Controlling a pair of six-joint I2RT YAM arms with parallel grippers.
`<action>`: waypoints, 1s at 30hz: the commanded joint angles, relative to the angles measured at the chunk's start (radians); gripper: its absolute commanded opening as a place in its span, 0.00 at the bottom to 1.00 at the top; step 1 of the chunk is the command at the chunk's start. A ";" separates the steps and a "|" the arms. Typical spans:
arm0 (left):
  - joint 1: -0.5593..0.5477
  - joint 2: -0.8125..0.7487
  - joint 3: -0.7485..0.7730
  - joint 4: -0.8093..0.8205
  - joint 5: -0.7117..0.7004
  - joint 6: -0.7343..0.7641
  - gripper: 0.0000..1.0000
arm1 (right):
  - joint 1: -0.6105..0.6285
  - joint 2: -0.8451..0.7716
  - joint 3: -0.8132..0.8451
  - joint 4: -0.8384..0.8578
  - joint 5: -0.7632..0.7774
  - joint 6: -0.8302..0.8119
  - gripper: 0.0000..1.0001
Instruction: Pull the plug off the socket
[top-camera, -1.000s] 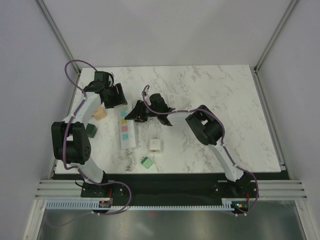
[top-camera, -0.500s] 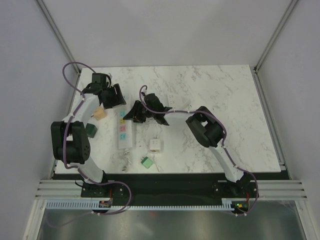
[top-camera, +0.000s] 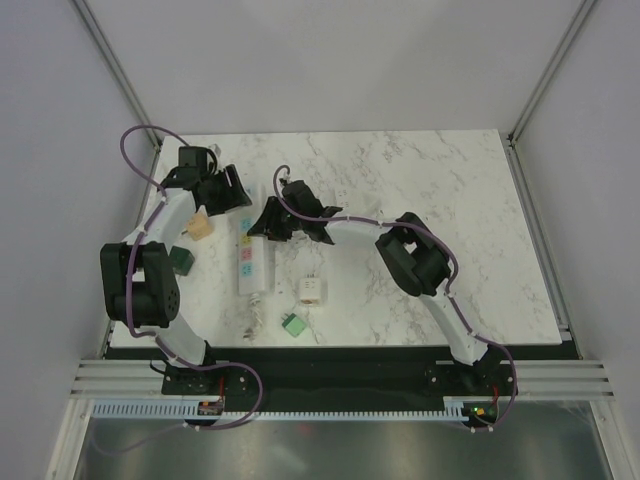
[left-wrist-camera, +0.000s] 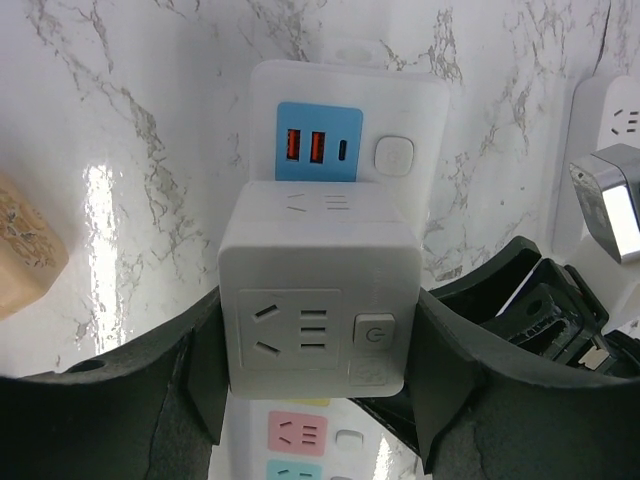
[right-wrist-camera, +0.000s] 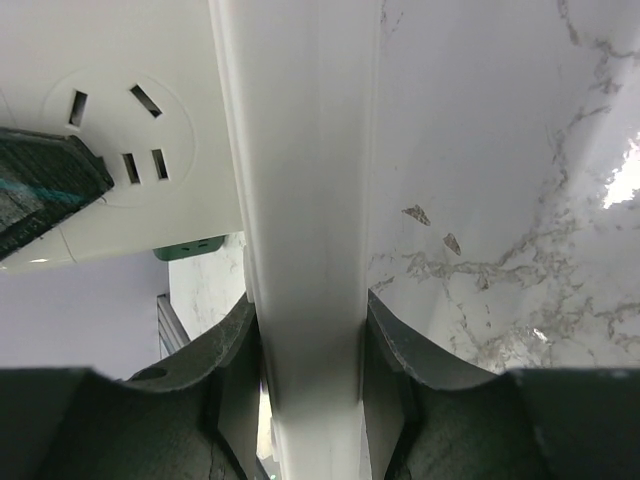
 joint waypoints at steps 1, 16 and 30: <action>0.000 -0.073 0.013 -0.005 0.133 -0.098 0.02 | -0.034 0.100 0.014 -0.091 0.098 -0.024 0.00; 0.092 -0.053 -0.046 0.071 0.251 -0.175 0.02 | -0.063 0.108 -0.080 0.047 -0.009 0.098 0.00; 0.089 -0.134 -0.063 0.056 0.043 -0.134 0.02 | -0.034 0.077 0.043 -0.227 0.182 -0.105 0.00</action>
